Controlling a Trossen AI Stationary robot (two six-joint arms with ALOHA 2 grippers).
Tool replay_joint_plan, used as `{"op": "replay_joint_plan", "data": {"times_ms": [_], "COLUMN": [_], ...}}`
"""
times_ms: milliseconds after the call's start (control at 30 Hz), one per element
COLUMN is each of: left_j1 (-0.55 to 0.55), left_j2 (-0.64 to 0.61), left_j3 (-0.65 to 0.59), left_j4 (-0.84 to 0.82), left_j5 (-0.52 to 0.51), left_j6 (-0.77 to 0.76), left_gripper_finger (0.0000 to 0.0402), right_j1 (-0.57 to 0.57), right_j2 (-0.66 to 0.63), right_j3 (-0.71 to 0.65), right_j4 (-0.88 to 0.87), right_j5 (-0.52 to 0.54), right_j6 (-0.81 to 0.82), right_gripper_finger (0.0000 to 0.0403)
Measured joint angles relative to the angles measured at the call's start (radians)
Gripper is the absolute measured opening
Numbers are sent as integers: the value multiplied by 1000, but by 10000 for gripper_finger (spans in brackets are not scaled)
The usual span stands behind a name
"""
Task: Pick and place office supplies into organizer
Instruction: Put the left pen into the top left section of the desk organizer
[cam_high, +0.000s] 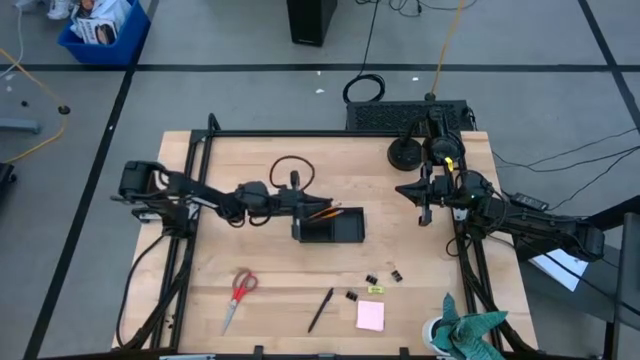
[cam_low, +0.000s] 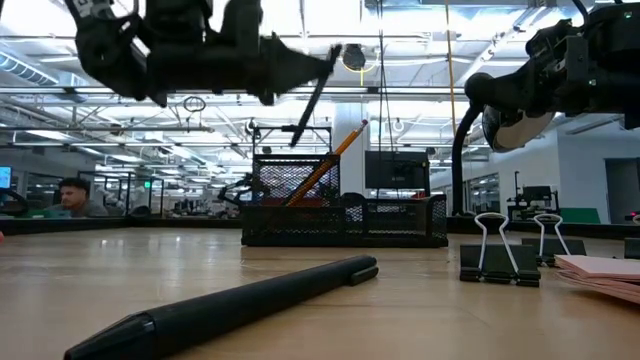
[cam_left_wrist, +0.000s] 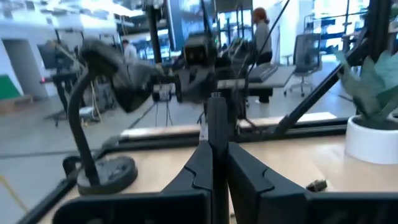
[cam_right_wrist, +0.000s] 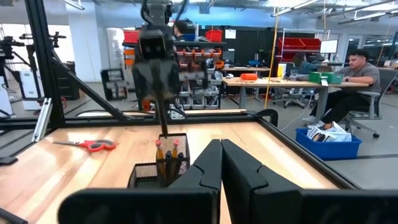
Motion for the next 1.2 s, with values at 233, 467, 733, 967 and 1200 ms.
{"op": "replay_joint_plan", "data": {"times_ms": [233, 467, 733, 967, 1200], "left_j1": [0, 6, 6, 6, 6], "left_j2": [119, 129, 129, 129, 128], "left_j3": [43, 27, -9, -34, -35], "left_j4": [4, -43, -64, -63, -93], "left_j5": [1, -6, -25, -46, -80], "left_j6": [3, 10, -8, -38, -67], "left_gripper_finger": [20, 27, 30, 30, 30], "right_j1": [0, 0, 0, 0, 0], "right_j2": [0, 0, 0, 0, 0], "right_j3": [0, 0, 0, 0, 0], "right_j4": [0, 0, 0, 0, 0], "right_j5": [2, 2, 2, 2, 3], "right_j6": [0, -2, -1, -3, -1], "right_gripper_finger": [0, 0, 0, 0, 0]}}
